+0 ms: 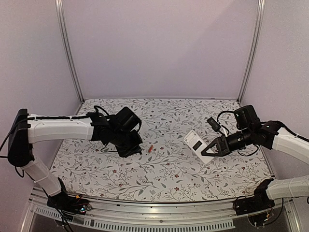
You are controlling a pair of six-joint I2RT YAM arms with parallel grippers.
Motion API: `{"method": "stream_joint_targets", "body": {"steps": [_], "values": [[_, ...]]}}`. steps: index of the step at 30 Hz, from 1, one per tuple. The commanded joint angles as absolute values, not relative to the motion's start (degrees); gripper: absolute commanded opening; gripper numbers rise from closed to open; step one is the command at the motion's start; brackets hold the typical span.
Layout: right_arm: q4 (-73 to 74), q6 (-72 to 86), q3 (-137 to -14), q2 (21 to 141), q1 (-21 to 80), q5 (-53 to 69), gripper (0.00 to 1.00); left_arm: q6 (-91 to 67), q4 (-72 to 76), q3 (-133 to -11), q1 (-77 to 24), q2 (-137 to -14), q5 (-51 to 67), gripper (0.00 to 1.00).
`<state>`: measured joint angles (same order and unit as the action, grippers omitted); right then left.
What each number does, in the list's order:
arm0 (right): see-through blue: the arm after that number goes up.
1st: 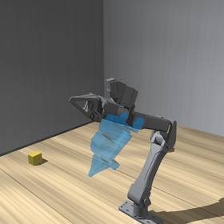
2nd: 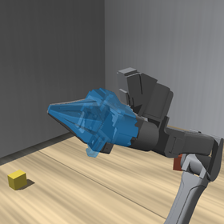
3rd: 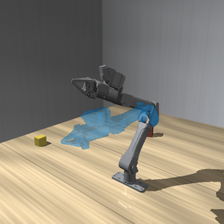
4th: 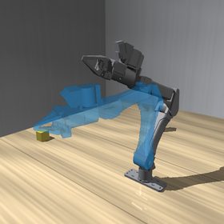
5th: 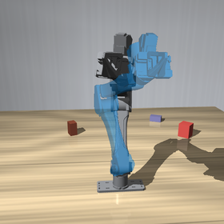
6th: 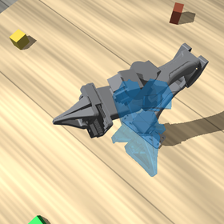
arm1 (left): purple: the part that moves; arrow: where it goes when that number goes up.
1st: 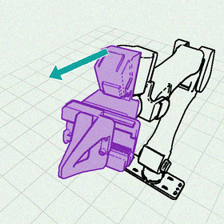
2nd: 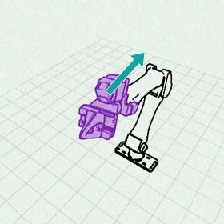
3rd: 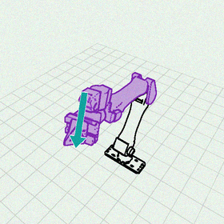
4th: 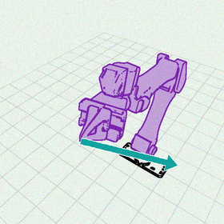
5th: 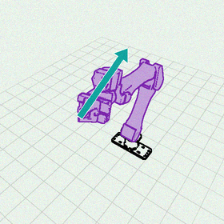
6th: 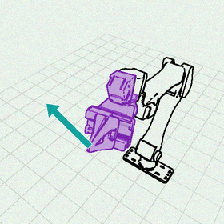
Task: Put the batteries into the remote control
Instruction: Place the battery at the center of the board.
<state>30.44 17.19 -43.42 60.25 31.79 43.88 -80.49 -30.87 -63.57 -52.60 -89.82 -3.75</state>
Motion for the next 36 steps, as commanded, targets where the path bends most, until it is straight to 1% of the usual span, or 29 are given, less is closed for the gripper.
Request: {"method": "stream_joint_targets", "body": {"steps": [1, 11, 17, 22, 29, 34, 36], "values": [[29.6, 17.4, -43.7, 60.4, 31.5, 44.3, 0.0, -87.6, -35.9, -64.6, -53.9, -95.1, -7.2, 0.0], [29.9, 17.3, -43.6, 59.6, 31.5, 43.7, 0.0, -88.4, -39.3, -70.8, -54.6, -107.3, -6.4, 0.0], [30.1, 17.1, -43.6, 59.5, 31.4, 43.3, 0.0, -88.6, -40.9, -73.5, -54.9, -112.2, -4.7, 0.0], [30.5, 16.9, -43.7, 59.2, 31.5, 43.2, 0.0, -89.1, -40.4, -73.5, -54.8, -114.7, -2.6, 0.11], [30.7, 16.7, -43.6, 58.8, 31.4, 43.0, 0.0, -87.4, -39.8, -73.3, -54.8, -114.2, -1.9, 0.23], [31.0, 16.7, -43.6, 58.4, 31.4, 42.7, 0.0, -82.6, -39.8, -74.7, -54.8, -110.9, -4.2, 0.27], [31.0, 16.6, -43.8, 58.2, 31.5, 42.6, 0.0, -78.5, -39.9, -75.5, -54.8, -108.0, -7.1, 0.32]]}}
